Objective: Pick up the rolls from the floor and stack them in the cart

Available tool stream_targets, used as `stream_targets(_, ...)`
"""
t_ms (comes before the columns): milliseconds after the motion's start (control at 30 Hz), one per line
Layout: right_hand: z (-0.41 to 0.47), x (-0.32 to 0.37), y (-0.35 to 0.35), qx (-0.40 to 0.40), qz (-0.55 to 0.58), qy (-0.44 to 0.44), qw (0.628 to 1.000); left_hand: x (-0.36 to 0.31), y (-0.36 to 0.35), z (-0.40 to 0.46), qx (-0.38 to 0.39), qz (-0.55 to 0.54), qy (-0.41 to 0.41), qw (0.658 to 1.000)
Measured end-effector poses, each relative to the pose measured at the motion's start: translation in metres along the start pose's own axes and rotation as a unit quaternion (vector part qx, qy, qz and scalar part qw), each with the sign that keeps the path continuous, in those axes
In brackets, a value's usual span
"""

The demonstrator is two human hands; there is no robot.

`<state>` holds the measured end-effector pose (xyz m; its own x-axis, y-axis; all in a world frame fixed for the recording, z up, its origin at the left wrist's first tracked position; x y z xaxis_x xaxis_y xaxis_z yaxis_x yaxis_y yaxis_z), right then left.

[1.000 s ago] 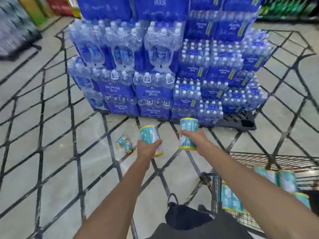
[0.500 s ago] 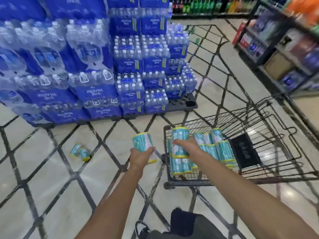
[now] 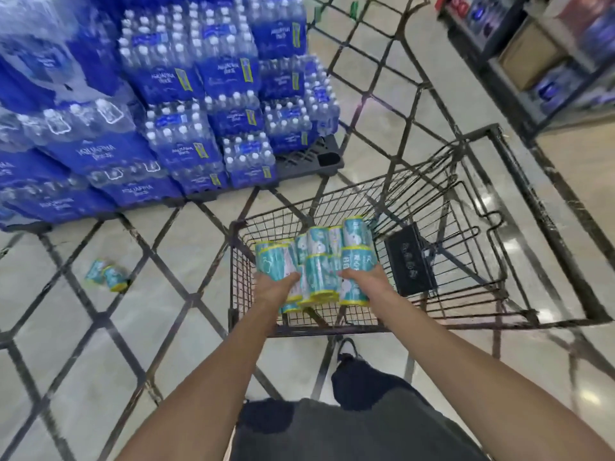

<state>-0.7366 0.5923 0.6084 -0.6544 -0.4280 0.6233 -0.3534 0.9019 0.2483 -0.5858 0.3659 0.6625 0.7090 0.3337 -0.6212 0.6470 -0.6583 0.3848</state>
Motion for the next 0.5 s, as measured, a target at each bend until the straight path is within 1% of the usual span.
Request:
stream_targets(67,0.040,-0.019,0.014,-0.002,0.017,-0.019,1.000,0.004,-0.015,0.004,-0.019,0.016,0.012,1.000)
stream_targets(133,0.030,0.002,0.021,-0.009,0.018,-0.022,1.000,-0.001,-0.021,-0.001,-0.035,0.038,0.023,0.998)
stream_targets(233,0.026,0.036,0.011,0.007,0.019,-0.023,1.000,-0.009,-0.032,0.013,-0.044,0.042,0.048,0.997)
stream_targets(367,0.033,0.087,-0.013,0.004,-0.054,-0.019,0.998,-0.025,-0.050,0.057,-0.049,0.037,0.054,0.997)
stream_targets(500,0.081,0.118,-0.045,0.012,-0.101,-0.006,0.995,-0.039,-0.076,0.111,-0.051,0.061,0.052,0.995)
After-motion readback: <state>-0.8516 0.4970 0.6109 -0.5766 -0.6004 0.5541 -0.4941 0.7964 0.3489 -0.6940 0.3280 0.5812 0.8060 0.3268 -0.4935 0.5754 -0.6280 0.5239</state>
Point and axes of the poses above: each hand's wrist, its own z-axis towards the middle knuckle, its own y-axis out of the back of the hand, x = y × z, the point moved 8 cm from there along z, towards the middle knuckle, and after that the axes turned 8 degrees about -x, right-handed, at the moved point
